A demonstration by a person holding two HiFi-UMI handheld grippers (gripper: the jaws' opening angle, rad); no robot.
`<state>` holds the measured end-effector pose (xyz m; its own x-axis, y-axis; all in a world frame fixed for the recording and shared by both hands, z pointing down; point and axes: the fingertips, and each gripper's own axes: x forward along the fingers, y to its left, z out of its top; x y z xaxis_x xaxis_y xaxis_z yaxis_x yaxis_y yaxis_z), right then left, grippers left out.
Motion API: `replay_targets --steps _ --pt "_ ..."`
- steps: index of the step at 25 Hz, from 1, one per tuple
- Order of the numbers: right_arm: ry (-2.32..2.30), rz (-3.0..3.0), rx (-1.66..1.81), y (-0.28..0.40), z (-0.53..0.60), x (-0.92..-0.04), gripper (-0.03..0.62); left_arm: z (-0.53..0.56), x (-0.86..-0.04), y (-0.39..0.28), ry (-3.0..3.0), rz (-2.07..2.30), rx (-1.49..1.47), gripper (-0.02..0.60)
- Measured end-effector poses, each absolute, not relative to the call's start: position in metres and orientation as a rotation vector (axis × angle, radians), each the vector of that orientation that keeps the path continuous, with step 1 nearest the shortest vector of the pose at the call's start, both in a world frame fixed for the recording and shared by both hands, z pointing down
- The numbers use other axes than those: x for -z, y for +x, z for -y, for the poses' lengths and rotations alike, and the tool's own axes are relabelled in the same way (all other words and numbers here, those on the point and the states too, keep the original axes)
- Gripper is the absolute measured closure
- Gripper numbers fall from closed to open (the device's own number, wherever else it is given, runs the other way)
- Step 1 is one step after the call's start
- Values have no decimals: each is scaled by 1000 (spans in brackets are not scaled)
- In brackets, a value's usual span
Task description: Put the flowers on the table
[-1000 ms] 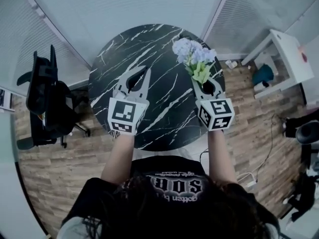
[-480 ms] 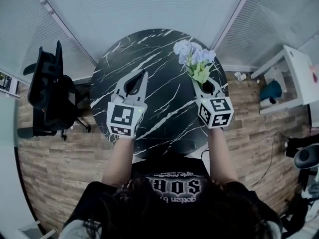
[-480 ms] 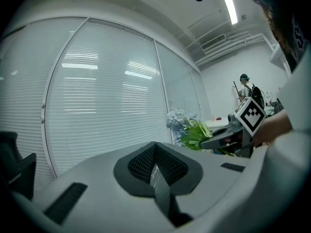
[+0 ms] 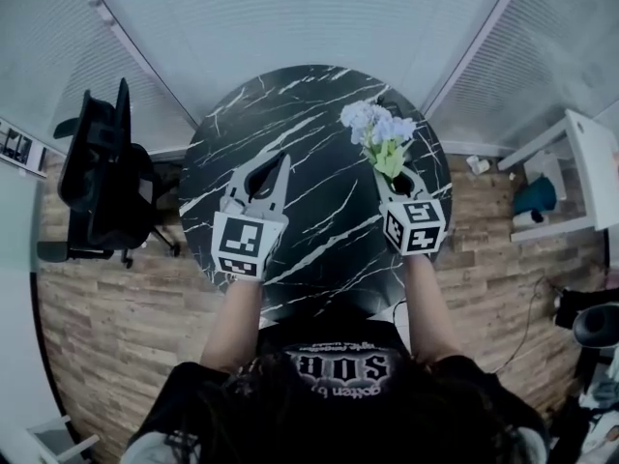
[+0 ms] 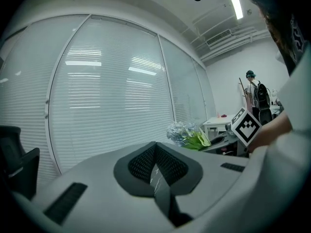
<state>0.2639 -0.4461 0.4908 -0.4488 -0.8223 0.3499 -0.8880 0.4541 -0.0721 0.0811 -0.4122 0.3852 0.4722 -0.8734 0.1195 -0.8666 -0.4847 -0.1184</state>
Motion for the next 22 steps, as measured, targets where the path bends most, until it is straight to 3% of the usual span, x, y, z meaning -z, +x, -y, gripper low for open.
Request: replay_targets --steps 22 --pt "1423 2289 -616 277 500 -611 511 434 -426 84 -2703 -1603 333 578"
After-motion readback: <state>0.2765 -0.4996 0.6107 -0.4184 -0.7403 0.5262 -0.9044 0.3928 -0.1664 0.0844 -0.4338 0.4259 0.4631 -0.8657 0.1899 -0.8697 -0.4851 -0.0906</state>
